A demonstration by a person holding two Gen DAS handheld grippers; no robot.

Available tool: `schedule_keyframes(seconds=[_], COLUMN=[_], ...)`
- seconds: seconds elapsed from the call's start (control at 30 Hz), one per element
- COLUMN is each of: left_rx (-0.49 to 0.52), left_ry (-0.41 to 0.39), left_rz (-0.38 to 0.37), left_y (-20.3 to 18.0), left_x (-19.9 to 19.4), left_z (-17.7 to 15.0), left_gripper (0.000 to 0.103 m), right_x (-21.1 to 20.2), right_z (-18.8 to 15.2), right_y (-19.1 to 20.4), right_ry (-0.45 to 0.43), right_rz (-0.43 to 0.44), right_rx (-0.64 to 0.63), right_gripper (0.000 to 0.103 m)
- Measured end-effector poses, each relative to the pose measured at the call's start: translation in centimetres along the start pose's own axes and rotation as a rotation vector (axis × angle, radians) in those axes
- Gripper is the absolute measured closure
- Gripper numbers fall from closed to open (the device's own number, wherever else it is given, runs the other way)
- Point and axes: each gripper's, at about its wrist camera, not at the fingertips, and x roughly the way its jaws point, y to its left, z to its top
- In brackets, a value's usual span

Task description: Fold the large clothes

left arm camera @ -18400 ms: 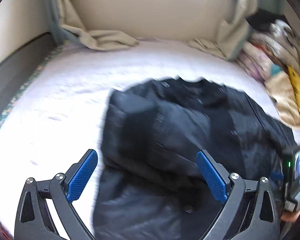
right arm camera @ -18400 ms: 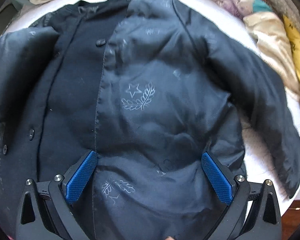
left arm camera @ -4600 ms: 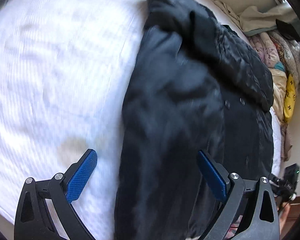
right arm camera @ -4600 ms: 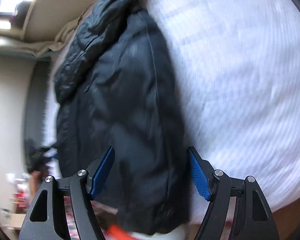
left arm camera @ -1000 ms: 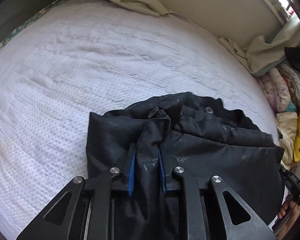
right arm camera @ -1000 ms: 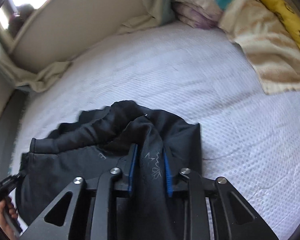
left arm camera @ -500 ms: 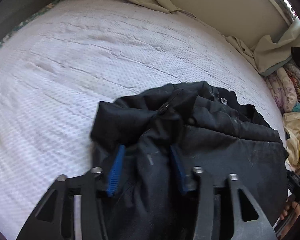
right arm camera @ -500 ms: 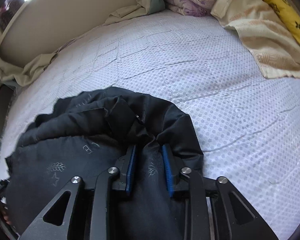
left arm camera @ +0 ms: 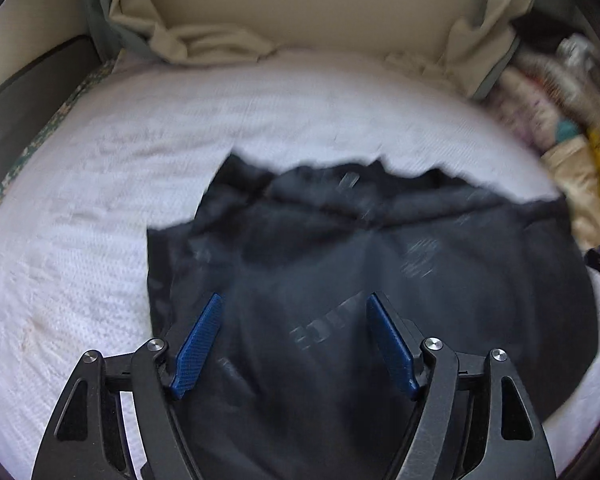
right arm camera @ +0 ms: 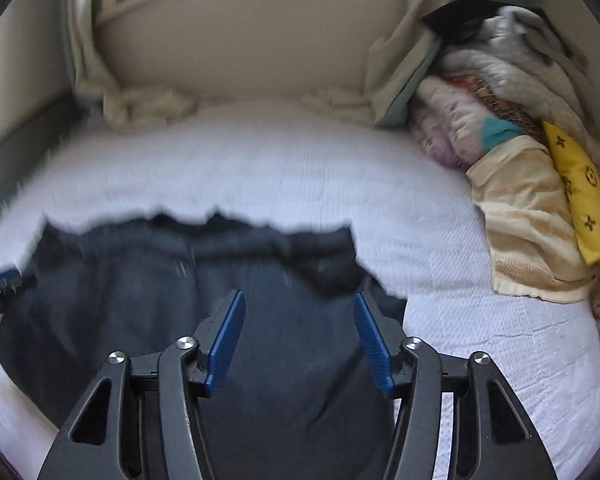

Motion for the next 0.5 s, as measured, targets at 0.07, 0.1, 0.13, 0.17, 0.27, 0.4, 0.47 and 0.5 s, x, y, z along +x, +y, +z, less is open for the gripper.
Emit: schedule_keyframes(seconds=[0.07,0.1,0.13,0.17,0.27,0.4,0.47,0.5], left_rx=[-0.017,-0.025,-0.012,0.008,0.026,0.026,0.029,0.034], left_ry=[0.033,0.028,0.023,0.017,0.005,-0.027,-0.043,-0.053], left_rz=[-0.017,-0.022,-0.017,-0.009,-0.001,0.01,0.014,0.018], left_y=[0.7,1.0,0.9,0.8,0.6,0.4,0.5,0.5], left_x=[1.2,1.3,1.2,1.2,1.7,2.3,2.7,3.1], left_z=[-0.7,-1.2,-1.5,-1.9,-3.6,-4.7,-4.9,-4.9], left_gripper=[0.025,0.025,0.025,0.025,0.025,0.025,0.024,0.024], right_x=[1.9,3.0,3.4,3.8,4.2,4.7,5.5,5.7], right_z=[-1.4,-2.3,-2.9,-3.4,-4.8,-6.1,-6.6,-6.6], right_y=[-0.5,-1.0,-1.0,-1.5,-1.6,-0.2,-0.1,-0.2], right_ry=[0.078,0.118,0.133,0.139,0.128,0.098,0.092,0.093], right_rz=[0.019,0.047,0.062,0.075,0.086,0.023,0.026,0.039], right_rx=[0.029,0.062,0.077,0.091,0.112,0.058,0.07,0.08], right_gripper=[0.054,0.054,0.055,0.055,0.055,0.055,0.055,0.055])
